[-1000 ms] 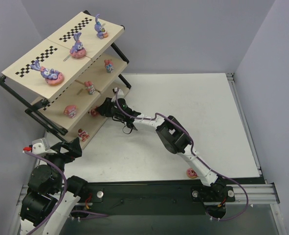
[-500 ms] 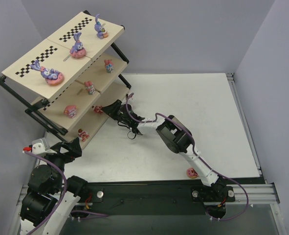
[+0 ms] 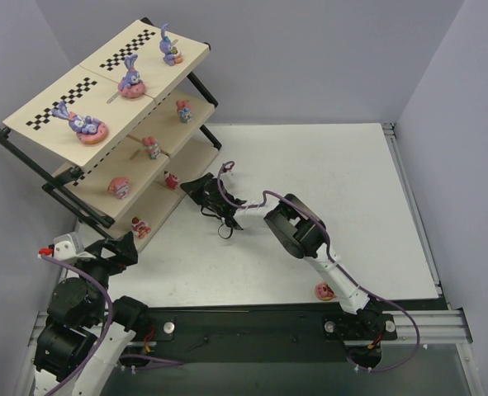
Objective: Place and organize the plastic toys onto the shelf
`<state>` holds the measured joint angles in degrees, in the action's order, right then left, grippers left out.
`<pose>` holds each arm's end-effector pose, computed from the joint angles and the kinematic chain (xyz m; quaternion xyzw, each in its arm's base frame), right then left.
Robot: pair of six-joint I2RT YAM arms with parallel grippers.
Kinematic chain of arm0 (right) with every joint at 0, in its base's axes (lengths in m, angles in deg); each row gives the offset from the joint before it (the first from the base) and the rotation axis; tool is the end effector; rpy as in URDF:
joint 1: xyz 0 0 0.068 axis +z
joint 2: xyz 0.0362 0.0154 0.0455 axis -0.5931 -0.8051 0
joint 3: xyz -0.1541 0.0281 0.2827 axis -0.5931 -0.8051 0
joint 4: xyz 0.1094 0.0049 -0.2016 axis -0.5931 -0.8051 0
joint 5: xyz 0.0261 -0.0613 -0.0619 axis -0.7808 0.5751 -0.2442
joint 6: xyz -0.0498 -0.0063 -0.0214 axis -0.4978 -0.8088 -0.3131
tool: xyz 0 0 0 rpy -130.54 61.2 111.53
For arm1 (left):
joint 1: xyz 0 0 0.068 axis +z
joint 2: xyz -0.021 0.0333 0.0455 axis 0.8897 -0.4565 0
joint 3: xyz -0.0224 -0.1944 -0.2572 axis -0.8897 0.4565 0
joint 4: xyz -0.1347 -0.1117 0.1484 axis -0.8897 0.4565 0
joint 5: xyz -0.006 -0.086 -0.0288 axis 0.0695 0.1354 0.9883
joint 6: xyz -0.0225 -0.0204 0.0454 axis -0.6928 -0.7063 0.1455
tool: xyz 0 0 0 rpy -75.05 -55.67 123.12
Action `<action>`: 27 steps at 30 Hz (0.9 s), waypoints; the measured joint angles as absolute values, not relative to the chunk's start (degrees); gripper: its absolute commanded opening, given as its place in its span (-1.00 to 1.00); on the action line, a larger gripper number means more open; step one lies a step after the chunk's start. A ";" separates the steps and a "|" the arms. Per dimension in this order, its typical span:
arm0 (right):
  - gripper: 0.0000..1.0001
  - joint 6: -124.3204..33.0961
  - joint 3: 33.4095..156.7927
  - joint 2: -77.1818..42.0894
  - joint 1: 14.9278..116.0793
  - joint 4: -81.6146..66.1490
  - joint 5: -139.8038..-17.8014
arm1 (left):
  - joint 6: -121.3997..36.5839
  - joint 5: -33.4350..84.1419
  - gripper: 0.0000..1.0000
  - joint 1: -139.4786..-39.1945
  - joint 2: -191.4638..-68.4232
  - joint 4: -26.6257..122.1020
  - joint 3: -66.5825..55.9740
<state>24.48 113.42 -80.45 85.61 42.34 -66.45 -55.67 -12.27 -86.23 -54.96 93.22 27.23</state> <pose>0.3725 0.4276 0.1754 0.1979 0.6825 0.6136 0.3445 -0.0525 0.0422 0.2877 -0.1816 0.7062 -0.0997 0.6771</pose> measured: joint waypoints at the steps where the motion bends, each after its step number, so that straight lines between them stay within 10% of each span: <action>1: -0.86 24.26 113.42 -80.45 85.65 42.36 -66.43 | -55.67 -12.27 0.95 -86.23 -54.96 93.24 27.23; 27: -0.88 13.75 126.23 -81.52 81.52 34.86 -67.68 | -55.67 -12.27 0.95 -86.23 -54.96 93.26 27.21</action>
